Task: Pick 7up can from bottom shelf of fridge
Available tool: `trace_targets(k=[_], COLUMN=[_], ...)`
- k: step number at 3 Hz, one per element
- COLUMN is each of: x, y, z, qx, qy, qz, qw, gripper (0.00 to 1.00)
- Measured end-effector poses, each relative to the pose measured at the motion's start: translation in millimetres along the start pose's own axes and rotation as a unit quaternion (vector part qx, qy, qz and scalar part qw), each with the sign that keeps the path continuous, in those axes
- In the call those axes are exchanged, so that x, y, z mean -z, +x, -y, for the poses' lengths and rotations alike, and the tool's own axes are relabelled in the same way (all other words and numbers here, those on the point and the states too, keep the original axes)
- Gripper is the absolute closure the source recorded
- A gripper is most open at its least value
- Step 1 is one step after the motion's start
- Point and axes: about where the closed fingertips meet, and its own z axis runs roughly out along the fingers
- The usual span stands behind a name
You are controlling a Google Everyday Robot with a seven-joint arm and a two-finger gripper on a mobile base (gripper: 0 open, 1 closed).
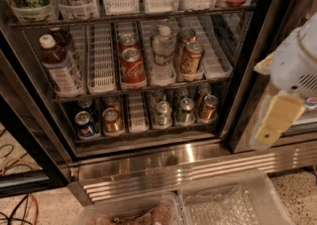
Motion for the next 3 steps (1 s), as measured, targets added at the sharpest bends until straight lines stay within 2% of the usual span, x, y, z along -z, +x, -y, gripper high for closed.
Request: trace_targets(k=[1, 2, 3], x=[-53, -103, -146], y=[-7, 0, 13], z=[-27, -41, -29], qx=[-0.017, -0.051, -0.087], qy=[-0.020, -0.022, -0.034], qz=[0.018, 0.041, 0.041], qw=[0.9995, 0.9977, 0.9948], gripper=[0.00, 0.00, 0.00])
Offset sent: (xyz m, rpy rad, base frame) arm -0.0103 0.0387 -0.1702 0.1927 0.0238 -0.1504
